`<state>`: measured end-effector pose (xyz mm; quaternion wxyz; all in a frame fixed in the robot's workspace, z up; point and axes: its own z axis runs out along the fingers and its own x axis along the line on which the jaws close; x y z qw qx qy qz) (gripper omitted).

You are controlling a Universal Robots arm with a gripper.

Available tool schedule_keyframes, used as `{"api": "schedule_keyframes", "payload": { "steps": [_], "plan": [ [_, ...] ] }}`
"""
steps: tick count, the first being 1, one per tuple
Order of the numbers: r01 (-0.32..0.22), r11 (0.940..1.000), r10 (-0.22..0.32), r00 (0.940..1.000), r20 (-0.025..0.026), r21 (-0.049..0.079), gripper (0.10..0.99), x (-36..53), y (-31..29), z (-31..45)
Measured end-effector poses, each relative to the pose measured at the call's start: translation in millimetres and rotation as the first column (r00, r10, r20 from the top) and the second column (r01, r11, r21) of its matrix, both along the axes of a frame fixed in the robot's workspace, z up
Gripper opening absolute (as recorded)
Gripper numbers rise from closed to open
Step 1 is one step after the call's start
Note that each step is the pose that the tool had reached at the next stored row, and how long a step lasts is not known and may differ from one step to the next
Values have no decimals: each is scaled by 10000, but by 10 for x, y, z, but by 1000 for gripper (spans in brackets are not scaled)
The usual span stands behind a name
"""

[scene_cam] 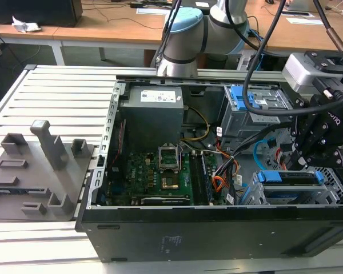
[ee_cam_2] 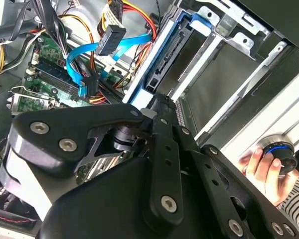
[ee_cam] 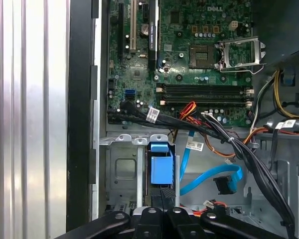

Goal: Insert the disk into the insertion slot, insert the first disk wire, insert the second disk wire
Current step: 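Insert the disk into the insertion slot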

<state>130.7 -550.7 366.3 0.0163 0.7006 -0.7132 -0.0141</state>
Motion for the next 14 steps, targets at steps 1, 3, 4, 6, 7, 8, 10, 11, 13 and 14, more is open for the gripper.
{"api": "schedule_keyframes", "payload": {
  "steps": [1, 3, 4, 6, 7, 8, 10, 11, 13, 14],
  "plan": [
    [1, 10000, -1, 10000, -1, 1, 106, 9, 0, -3],
    [3, 10000, -3, 10000, 0, 0, 106, 61, 2, -7],
    [2, 10000, -2, 10000, 0, 0, 106, 113, 8, -8],
    [2, 10000, -2, 10000, 0, 0, 106, 145, 12, -9],
    [4, 10000, -4, 10000, 0, 1, 106, 149, 12, -10],
    [3, 10000, -3, 10000, 0, 0, 106, 153, 12, -10],
    [2, 10000, -2, 10000, 0, -2, 106, 158, 11, -13],
    [3, 10000, -3, 10000, 0, -2, 106, 159, 11, -15],
    [3, 10000, -3, 10000, 0, 0, 106, 160, 12, -15],
    [3, 10000, -3, 10000, 0, 0, 106, 160, 12, -16]
  ]
}}
